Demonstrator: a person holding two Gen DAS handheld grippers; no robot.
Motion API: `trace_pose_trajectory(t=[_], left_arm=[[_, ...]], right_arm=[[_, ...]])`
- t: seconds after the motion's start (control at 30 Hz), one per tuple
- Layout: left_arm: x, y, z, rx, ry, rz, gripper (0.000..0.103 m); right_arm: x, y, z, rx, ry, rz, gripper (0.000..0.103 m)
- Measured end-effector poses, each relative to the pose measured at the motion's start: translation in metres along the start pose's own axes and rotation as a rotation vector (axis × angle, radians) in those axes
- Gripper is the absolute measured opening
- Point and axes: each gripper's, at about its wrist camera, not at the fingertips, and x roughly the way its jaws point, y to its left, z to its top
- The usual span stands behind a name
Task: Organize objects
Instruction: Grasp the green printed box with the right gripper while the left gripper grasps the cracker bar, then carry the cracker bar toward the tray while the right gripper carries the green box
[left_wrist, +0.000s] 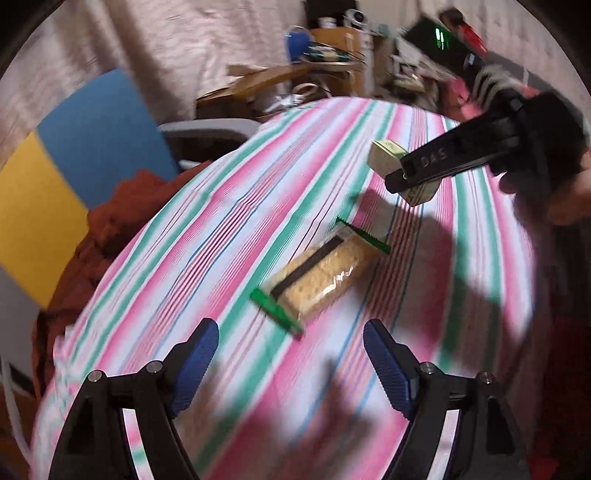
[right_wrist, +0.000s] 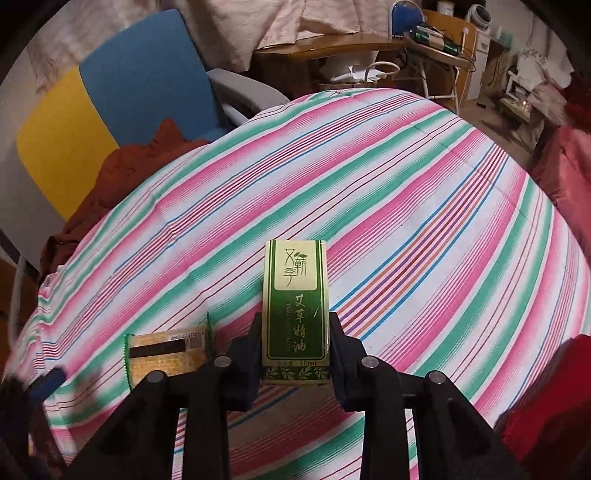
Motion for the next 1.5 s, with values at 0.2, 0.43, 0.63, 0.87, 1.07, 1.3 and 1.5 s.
trace_pose_trajectory(t=[0.2, 0.43, 0.63, 0.87, 1.07, 1.3, 1.5], left_arm=[[0.038, -0.008, 0.022, 0.142, 0.044, -0.033, 0.083], [0.072, -0.01, 0.036, 0.181, 0.093, -0.091, 0.083], [0.071, 0.005, 0.029, -0.024, 0.097, -0.175, 0.047], [0.035, 0.014, -0.026, -0.307, 0.118, -0.081, 0.047], [-0.015, 0.008, -0.094, -0.529, 0.125, 0.053, 0.047], [-0.069, -0.017, -0.154, -0.675, 0.087, 0.121, 0.047], [-0.066, -0.015, -0.153, -0.654, 0.081, 0.111, 0.051]], right_arm=[[0.0, 0.004, -0.002, -0.007, 0.005, 0.041, 0.031], [0.003, 0.007, 0.001, -0.019, 0.011, 0.07, 0.031], [0.013, 0.011, 0.004, -0.041, 0.027, 0.074, 0.031], [0.026, 0.043, -0.005, -0.197, 0.093, 0.133, 0.031], [0.029, 0.085, -0.028, -0.421, 0.153, 0.247, 0.031], [0.024, 0.12, -0.071, -0.654, 0.223, 0.336, 0.031], [0.028, 0.127, -0.081, -0.699, 0.234, 0.307, 0.034]])
